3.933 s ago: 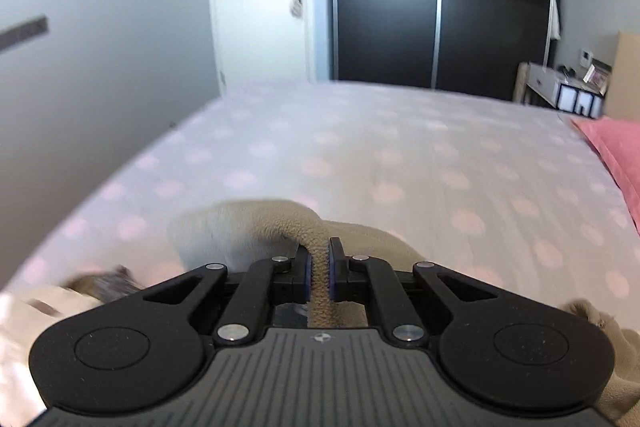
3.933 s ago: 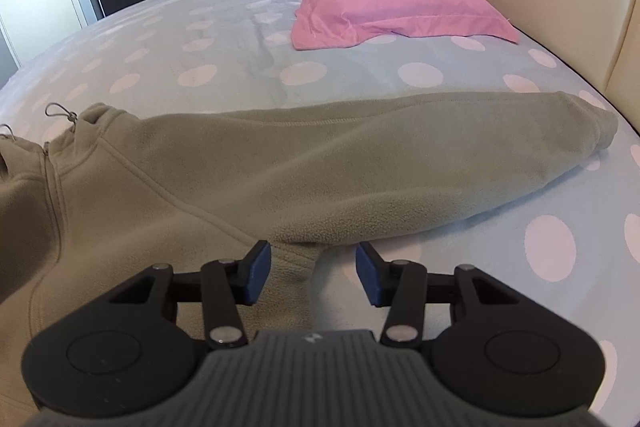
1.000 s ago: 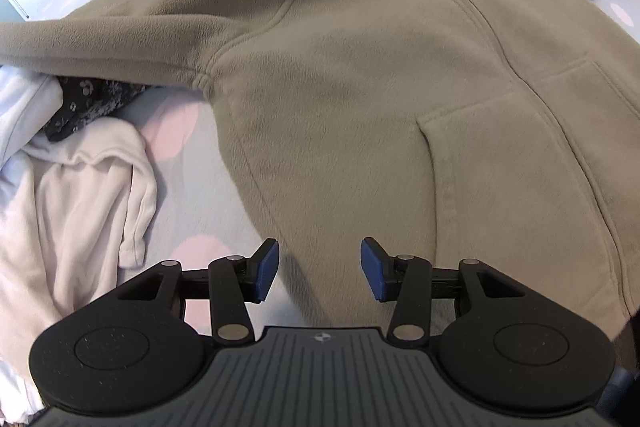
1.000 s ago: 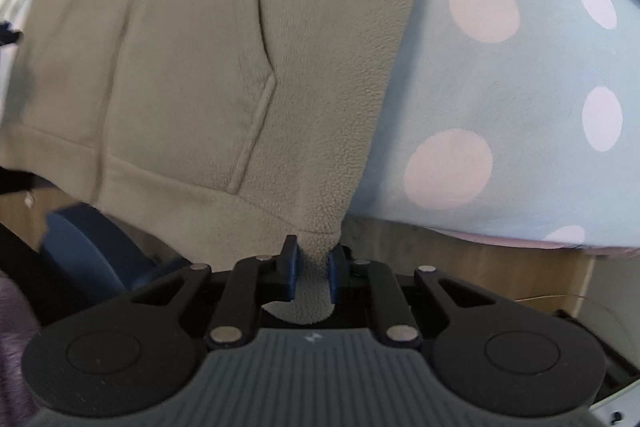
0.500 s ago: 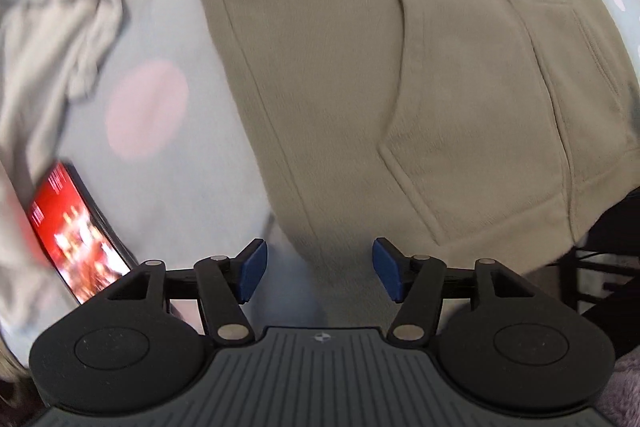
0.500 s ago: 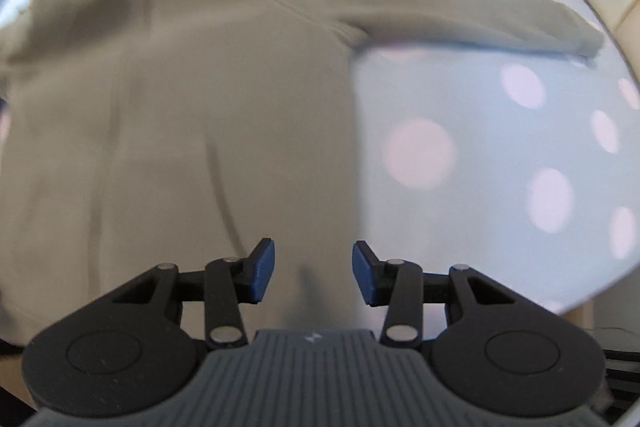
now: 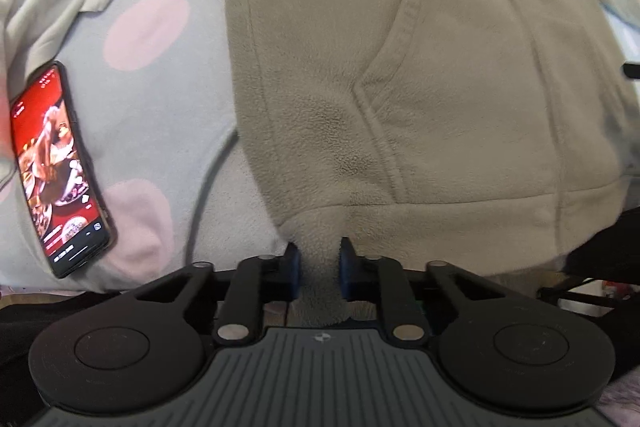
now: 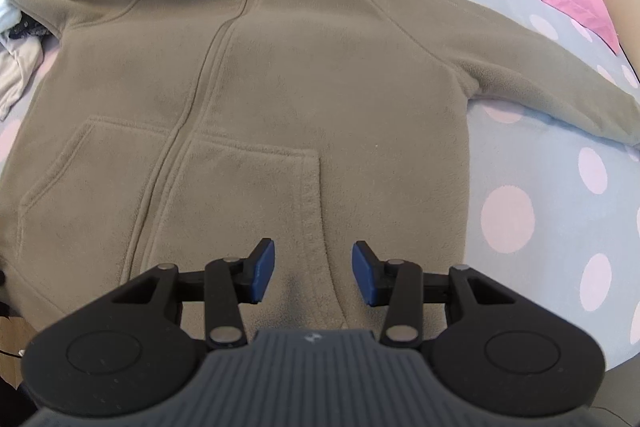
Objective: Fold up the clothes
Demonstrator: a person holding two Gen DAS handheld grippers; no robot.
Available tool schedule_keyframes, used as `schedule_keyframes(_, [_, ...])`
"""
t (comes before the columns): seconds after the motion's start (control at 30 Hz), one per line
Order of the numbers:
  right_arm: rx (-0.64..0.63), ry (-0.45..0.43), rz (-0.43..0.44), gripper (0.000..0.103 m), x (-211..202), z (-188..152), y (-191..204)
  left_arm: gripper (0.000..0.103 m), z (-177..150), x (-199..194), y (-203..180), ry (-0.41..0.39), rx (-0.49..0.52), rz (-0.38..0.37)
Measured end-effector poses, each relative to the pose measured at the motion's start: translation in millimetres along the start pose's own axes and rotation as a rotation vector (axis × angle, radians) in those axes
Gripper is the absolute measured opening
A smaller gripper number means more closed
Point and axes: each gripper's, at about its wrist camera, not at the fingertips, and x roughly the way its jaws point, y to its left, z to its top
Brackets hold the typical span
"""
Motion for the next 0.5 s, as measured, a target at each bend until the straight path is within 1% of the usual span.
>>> schedule_keyframes(0.1, [0.008, 0.008, 0.001, 0.046, -2.8, -7.2, -5.8, 0.013, -4.7, -16.0, -7.1, 0.025, 0.038, -0.022])
schedule_keyframes(0.17, [0.014, 0.015, -0.001, 0.046, -0.8, -7.9, -6.6, 0.013, -8.1, -21.6, -18.8, 0.036, 0.1, 0.006])
schedule_keyframes(0.23, [0.018, 0.026, -0.004, 0.046, 2.6, -7.8, -6.5, 0.013, -6.8, -14.4, -21.9, 0.055, 0.122, 0.035])
schedule_keyframes(0.33, [0.012, 0.034, -0.015, 0.046, 4.3, -6.9, -5.4, 0.014, -4.1, 2.4, -24.0, 0.097, 0.116, 0.067])
schedule_keyframes(0.4, [0.007, 0.03, -0.017, 0.046, 3.5, -7.0, -5.9, 0.02, -2.7, 5.6, -25.7, 0.109, 0.122, 0.077])
schedule_keyframes(0.43, [0.006, 0.031, -0.02, 0.046, 4.5, -6.3, -6.7, 0.02, -2.6, 4.2, -26.5, 0.112, 0.129, 0.078])
schedule_keyframes(0.5, [0.004, 0.034, -0.024, 0.046, 6.5, -4.9, -8.4, 0.026, -2.9, -3.1, -25.7, 0.119, 0.142, 0.068])
